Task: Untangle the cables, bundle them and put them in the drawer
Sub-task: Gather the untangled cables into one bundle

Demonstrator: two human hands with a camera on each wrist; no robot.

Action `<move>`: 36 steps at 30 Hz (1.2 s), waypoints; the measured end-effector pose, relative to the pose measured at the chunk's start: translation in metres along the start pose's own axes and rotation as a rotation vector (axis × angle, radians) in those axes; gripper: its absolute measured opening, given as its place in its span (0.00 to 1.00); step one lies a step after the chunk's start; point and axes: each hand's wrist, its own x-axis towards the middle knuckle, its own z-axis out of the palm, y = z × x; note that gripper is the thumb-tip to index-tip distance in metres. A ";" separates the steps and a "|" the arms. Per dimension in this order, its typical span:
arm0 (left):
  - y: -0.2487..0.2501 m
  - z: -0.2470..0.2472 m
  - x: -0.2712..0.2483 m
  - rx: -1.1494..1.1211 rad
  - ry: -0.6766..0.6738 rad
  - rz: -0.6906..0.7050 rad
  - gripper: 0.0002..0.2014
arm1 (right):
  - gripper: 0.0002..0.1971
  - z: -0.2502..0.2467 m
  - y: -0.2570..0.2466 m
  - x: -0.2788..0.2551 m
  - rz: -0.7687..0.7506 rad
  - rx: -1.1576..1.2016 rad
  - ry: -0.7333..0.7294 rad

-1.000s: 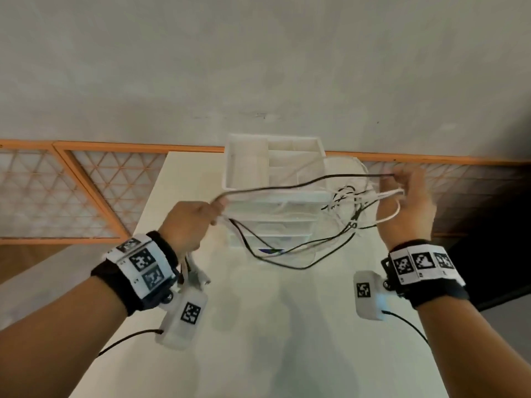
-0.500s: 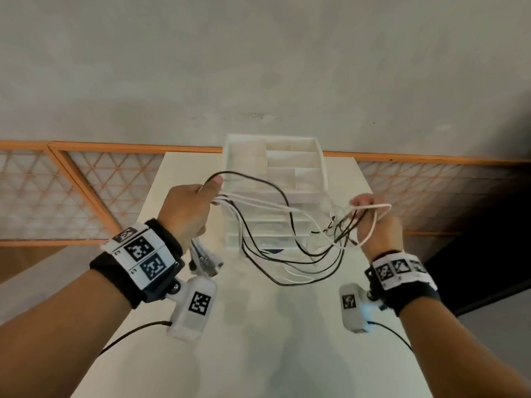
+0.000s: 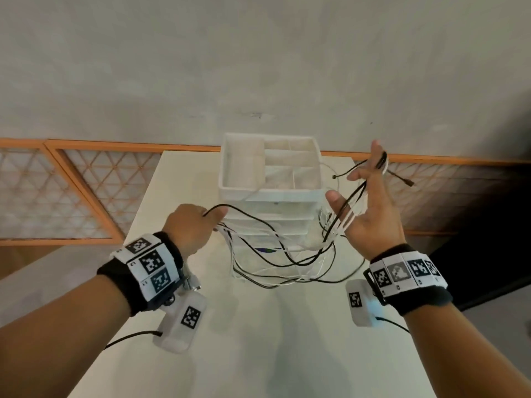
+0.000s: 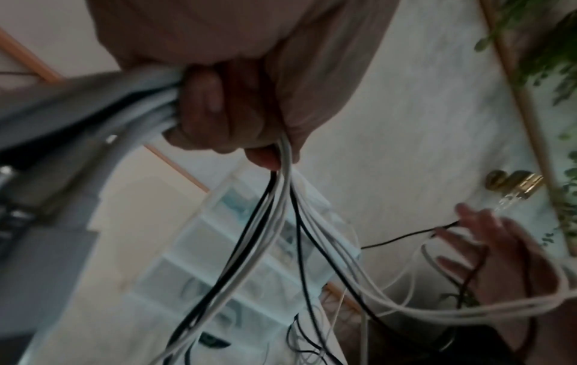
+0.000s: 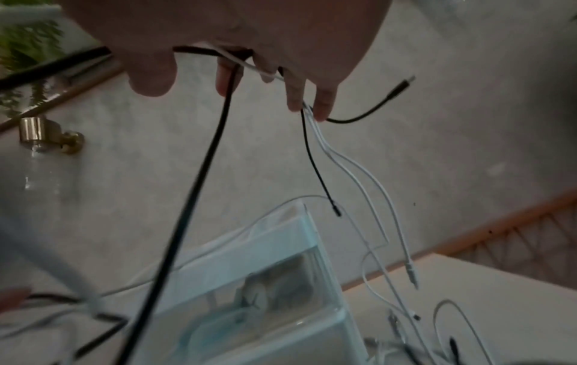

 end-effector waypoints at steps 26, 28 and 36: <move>0.039 -0.021 -0.020 -0.577 -0.033 0.054 0.27 | 0.36 0.019 -0.014 -0.031 0.241 -0.098 -0.330; 0.044 -0.017 -0.027 -0.453 -0.139 0.129 0.24 | 0.42 0.021 -0.056 -0.014 0.014 0.088 -0.327; 0.062 -0.032 -0.042 -0.489 -0.139 0.283 0.24 | 0.07 0.079 -0.082 -0.025 0.004 -0.061 -0.305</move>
